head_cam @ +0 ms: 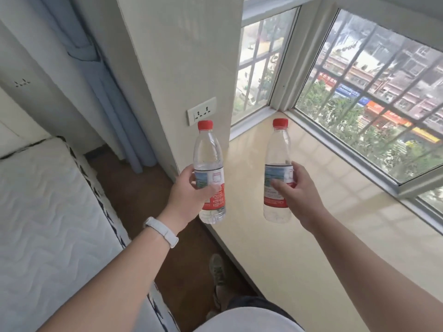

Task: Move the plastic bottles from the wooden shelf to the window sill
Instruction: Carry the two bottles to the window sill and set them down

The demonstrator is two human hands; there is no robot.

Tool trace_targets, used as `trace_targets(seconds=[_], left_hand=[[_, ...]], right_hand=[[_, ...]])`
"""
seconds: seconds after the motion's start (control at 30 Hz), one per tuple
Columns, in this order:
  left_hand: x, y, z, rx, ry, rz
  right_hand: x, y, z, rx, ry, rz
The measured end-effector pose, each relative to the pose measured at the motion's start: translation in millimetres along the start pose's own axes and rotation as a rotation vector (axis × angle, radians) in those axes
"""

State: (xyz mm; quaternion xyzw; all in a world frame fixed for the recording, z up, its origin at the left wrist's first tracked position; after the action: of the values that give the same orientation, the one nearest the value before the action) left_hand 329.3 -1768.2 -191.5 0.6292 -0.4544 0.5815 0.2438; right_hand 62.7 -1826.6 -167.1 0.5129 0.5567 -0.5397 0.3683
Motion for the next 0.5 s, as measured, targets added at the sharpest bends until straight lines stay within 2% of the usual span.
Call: trace_targets(seconds=[0.27,0.5], left_hand=[[33.0,55.6,64.7,-0.079,-0.002,0.112],[48.3,90.5,101.2,-0.129,-0.002,0.158]], right_hand=[[25.0,-1.8,71.7,0.069,0.109,0.077],[25.9,-9.6,114.5,0.107,0.134,0.088]])
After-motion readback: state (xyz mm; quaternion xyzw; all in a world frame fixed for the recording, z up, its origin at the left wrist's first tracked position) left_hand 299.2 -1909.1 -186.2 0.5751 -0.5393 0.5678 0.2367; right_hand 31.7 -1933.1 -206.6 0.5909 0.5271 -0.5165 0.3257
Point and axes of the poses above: each hand's wrist, its own z-axis towards the middle knuckle, its own y-axis out of the palm, x = y × z, the point moved 10 cm from there along z, towards the middle knuckle, and after that the axes turned 15 degrees about x, right-handed, at the moved point
